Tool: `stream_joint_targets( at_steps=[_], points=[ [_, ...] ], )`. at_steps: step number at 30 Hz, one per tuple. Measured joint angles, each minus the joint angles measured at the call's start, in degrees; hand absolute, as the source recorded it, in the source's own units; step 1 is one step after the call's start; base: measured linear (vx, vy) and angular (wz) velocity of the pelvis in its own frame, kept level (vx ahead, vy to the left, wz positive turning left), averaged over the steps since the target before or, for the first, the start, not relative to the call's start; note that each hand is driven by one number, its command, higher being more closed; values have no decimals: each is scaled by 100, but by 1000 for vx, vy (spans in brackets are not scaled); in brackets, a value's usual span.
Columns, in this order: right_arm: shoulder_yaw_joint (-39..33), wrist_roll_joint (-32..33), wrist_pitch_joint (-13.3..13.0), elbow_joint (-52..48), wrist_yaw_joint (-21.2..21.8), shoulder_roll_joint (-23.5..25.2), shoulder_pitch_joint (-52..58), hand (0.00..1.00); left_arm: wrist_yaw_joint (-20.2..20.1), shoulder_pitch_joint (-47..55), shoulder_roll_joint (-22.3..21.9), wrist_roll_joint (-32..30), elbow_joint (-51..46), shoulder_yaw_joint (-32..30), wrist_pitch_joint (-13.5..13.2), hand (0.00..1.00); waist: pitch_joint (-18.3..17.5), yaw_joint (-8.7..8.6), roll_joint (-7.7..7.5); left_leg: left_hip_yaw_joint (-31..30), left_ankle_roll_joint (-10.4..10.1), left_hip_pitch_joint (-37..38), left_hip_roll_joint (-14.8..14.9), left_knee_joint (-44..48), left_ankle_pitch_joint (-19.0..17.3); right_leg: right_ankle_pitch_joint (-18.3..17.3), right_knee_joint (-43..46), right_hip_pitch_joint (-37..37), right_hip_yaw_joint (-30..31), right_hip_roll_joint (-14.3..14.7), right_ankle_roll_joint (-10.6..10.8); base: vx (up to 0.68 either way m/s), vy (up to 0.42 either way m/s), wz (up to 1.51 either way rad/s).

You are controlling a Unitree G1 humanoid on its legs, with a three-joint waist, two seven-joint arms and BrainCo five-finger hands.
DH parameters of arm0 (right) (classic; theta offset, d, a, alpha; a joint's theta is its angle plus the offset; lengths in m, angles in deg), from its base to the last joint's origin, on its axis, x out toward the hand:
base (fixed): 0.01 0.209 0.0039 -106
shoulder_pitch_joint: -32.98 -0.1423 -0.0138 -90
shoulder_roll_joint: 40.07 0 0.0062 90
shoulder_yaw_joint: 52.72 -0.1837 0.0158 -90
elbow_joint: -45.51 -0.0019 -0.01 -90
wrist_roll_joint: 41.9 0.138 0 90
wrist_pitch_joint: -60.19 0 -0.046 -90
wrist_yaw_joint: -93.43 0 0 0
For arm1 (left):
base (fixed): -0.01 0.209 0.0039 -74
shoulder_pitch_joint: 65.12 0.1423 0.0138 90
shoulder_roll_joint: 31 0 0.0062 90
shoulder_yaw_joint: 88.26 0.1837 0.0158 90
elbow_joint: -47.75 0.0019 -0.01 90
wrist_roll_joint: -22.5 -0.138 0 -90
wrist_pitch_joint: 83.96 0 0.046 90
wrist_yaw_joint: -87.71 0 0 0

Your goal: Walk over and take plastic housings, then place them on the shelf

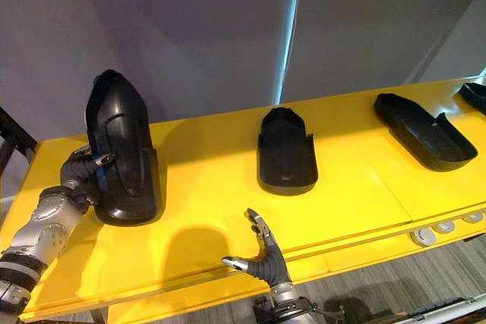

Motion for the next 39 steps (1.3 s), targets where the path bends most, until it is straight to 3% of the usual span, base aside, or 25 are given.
stream_joint_targets(
  at_steps=[3,8,13,21,29,39],
  points=[
    [63,0,-70,-151,-38,-35,-48,0,275,-336,-38,-9,322,28,46,100,247,-25,-10,-71,24,-26,3,-113,146,6,-6,-26,-53,18,-14,-27,-12,9],
    [152,-1,-112,-184,-112,-56,-89,0,604,-429,-60,-170,426,-1,51,100,306,-25,-9,-101,85,-108,25,-134,207,28,-57,-60,-104,52,-48,-33,-5,5],
    [171,-1,-123,-196,-122,-56,-131,0,646,-449,-59,-447,435,-65,66,100,377,-9,-11,-103,84,-107,32,-145,208,31,-55,-63,-104,60,-56,-34,8,0],
    [220,-1,-186,-192,-121,-153,-131,0,440,-474,79,-1007,421,-48,256,100,382,21,-5,-87,84,-82,32,-174,208,31,-58,-66,-85,62,-54,0,0,0],
    [250,0,-221,-149,-29,-200,-115,0,-77,147,825,-1504,-251,-37,358,100,398,75,20,-54,84,69,32,-219,208,32,-85,22,12,68,-53,2,8,-5],
    [250,1,-223,-86,14,-255,-77,0,-78,744,852,-1542,-336,-93,361,100,404,123,47,-69,84,191,31,-273,207,32,-86,131,-14,67,-52,-3,2,0]
  ],
)
